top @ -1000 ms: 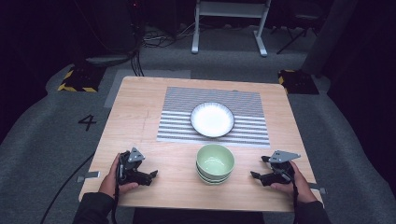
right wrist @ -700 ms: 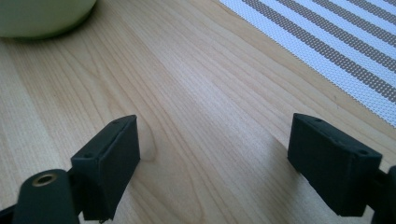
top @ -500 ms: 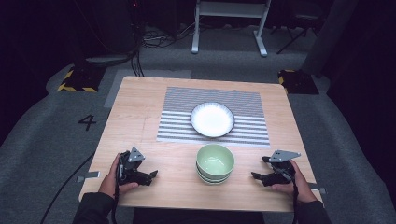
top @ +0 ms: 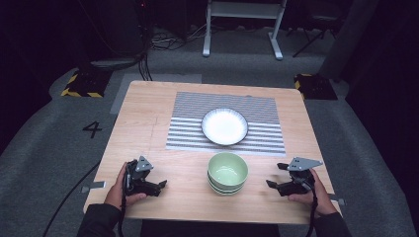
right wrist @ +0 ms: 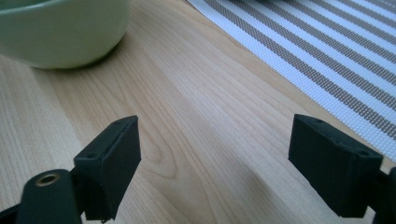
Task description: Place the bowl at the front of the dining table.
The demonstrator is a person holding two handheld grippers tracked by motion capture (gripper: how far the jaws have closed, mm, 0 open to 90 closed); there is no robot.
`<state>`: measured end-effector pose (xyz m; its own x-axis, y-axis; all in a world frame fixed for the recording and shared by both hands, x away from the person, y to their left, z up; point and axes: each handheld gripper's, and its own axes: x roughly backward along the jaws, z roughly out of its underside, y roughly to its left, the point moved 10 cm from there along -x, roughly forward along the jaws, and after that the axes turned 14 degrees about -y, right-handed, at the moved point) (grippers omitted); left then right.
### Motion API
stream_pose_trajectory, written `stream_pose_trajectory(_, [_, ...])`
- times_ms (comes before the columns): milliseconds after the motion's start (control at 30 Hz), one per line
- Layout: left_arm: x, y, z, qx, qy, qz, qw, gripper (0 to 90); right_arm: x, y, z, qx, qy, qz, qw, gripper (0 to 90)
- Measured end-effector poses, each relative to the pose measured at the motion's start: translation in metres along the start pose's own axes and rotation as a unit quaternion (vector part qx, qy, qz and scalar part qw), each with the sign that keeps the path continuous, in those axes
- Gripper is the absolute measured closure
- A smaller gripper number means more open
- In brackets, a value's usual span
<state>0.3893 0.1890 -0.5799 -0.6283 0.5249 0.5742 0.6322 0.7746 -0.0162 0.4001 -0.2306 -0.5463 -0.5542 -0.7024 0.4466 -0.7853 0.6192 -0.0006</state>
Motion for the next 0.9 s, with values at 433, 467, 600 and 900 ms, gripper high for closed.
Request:
stream_pose_trajectory(433, [0.0,0.0,0.0,0.0,0.0,0.001,1.0,0.4,0.004,0.007,-0.015,0.021,-0.009,-0.009,0.9997,19.5])
stream_pose_trajectory(467, [0.0,0.0,0.0,0.0,0.0,0.001,1.0,0.4,0.005,0.008,-0.018,0.022,-0.012,-0.013,0.9996,19.5])
stream_pose_trajectory(600, [0.0,0.0,0.0,0.0,0.0,0.001,1.0,0.4,0.008,0.012,-0.024,0.019,-0.024,-0.019,0.9994,18.3])
stream_pose_trajectory(900, [0.0,0.0,0.0,0.0,0.0,0.001,1.0,0.4,0.008,0.021,-0.033,0.028,-0.029,-0.035,0.9986,16.7])
